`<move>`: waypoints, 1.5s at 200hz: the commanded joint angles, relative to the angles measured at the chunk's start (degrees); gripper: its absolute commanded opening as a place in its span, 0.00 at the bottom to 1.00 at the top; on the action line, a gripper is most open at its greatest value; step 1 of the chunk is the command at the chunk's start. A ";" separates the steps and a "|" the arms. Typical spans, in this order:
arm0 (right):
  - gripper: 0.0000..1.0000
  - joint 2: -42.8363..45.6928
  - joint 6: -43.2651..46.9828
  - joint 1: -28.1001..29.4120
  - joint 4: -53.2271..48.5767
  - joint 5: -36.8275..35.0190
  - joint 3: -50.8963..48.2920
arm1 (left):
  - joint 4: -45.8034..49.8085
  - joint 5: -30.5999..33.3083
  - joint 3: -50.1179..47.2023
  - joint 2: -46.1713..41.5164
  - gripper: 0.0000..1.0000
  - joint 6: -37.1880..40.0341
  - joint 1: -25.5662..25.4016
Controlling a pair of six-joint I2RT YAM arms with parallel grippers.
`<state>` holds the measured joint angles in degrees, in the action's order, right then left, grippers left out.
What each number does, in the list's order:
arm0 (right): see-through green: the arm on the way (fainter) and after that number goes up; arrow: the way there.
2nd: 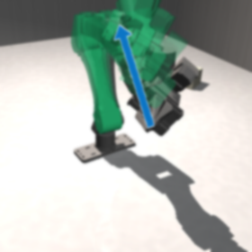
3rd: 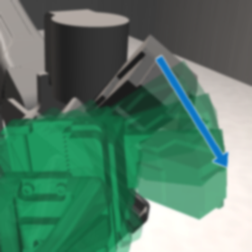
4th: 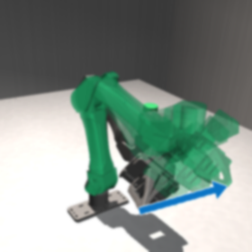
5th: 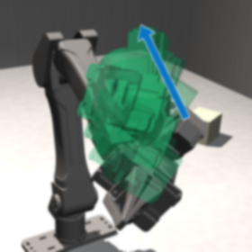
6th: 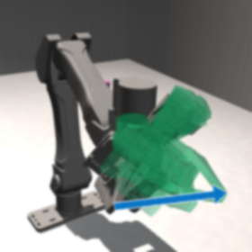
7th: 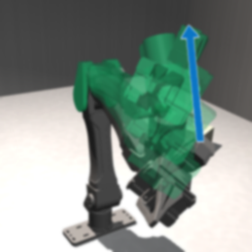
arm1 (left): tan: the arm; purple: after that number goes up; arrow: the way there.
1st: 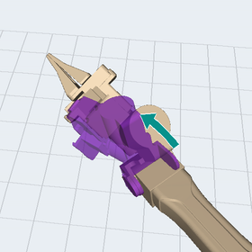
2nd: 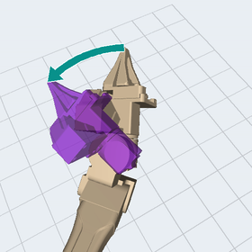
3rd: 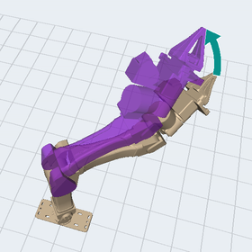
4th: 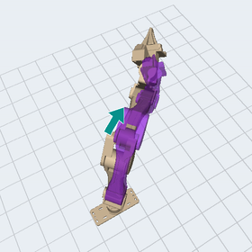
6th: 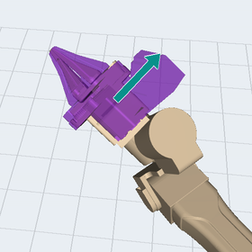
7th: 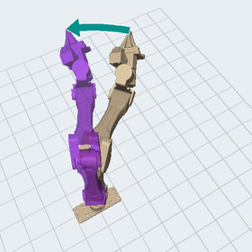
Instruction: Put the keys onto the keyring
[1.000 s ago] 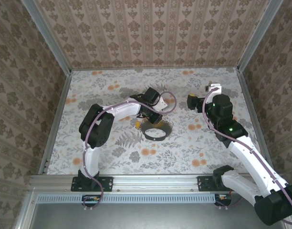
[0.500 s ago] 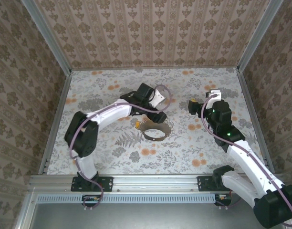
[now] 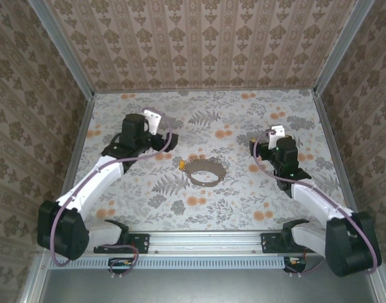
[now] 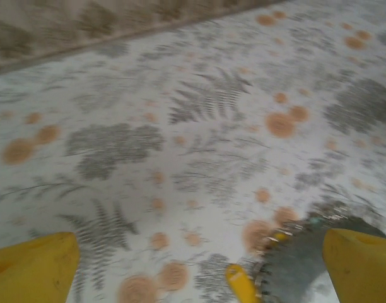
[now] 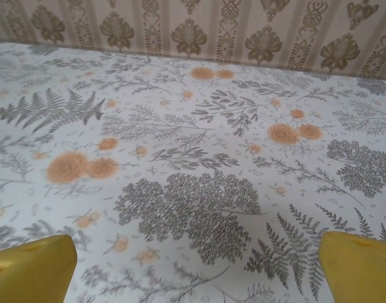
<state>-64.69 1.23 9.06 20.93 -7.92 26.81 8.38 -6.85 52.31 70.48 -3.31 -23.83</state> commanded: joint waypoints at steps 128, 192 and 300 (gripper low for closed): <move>1.00 -20.81 -1.78 -5.27 23.88 -2.25 -1.87 | -23.66 16.70 -13.96 8.82 1.00 0.69 20.23; 1.00 -23.27 -3.68 -6.86 29.69 -1.64 -4.11 | -43.89 13.32 -24.23 11.91 1.00 4.41 22.56; 1.00 -23.10 -4.04 -6.93 29.70 -2.27 -4.31 | -56.25 11.22 -28.92 17.35 1.00 5.07 22.70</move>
<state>-87.29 -1.93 2.33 48.31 -9.91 23.07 -44.49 4.29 24.38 87.35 0.73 -0.78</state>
